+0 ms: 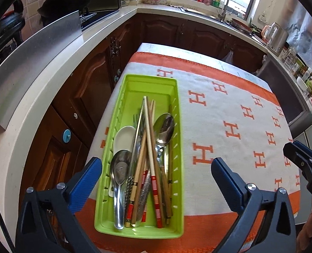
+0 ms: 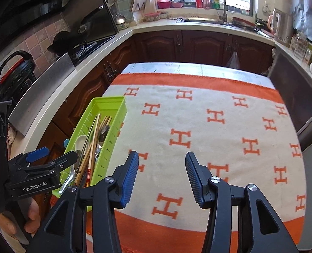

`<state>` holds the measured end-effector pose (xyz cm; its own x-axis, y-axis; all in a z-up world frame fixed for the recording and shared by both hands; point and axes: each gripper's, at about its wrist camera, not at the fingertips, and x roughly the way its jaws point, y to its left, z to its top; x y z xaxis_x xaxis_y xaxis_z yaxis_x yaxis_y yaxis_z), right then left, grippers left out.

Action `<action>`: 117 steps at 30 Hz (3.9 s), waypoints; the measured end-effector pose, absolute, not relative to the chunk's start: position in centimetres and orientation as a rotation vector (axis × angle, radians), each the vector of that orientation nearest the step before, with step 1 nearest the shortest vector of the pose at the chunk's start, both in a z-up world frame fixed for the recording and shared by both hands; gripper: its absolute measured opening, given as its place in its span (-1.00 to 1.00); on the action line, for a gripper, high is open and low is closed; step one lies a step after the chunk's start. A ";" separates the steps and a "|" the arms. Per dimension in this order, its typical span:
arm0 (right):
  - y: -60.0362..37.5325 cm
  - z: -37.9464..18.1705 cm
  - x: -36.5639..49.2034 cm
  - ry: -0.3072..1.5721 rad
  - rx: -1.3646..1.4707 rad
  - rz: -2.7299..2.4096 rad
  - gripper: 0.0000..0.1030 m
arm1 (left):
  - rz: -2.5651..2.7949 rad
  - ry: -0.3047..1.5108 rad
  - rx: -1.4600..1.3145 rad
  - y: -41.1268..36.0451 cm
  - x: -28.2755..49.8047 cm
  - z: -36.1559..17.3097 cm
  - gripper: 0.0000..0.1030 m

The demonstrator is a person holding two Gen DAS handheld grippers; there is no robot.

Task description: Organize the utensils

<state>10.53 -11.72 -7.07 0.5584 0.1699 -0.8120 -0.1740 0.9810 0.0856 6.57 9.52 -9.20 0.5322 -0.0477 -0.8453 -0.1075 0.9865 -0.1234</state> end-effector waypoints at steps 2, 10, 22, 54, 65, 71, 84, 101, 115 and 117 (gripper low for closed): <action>-12.8 -6.1 10.3 0.957 0.019 0.204 -0.09 | 0.031 1.003 -0.160 8.8 6.6 -8.5 0.98; -15.3 -2.8 8.0 0.929 0.015 0.180 -0.06 | -0.013 1.008 -0.106 5.4 6.6 -5.8 0.98; -19.2 -0.8 4.1 0.899 0.086 0.123 0.18 | -0.023 0.935 -0.011 -1.0 4.8 -2.3 0.98; -23.0 0.1 2.8 0.861 0.101 0.100 0.33 | -0.024 0.949 0.018 -5.3 4.6 -1.7 0.98; -23.1 0.1 2.8 0.860 0.101 0.100 0.34 | -0.022 0.940 0.016 -5.3 4.5 -1.4 0.98; -23.0 0.1 2.9 0.859 0.100 0.101 0.34 | -0.021 0.938 0.017 -5.3 4.4 -1.4 0.98; -23.0 0.1 2.9 0.860 0.101 0.102 0.34 | -0.021 0.939 0.016 -5.3 4.4 -1.4 0.98; -22.9 0.1 2.9 0.861 0.104 0.104 0.34 | -0.021 0.938 0.017 -5.3 4.3 -1.4 0.98; -23.0 0.1 2.9 0.860 0.106 0.104 0.34 | -0.021 0.938 0.017 -5.4 4.3 -1.4 0.98; -23.1 0.1 2.9 0.861 0.106 0.105 0.34 | -0.021 0.939 0.017 -5.4 4.2 -1.3 0.98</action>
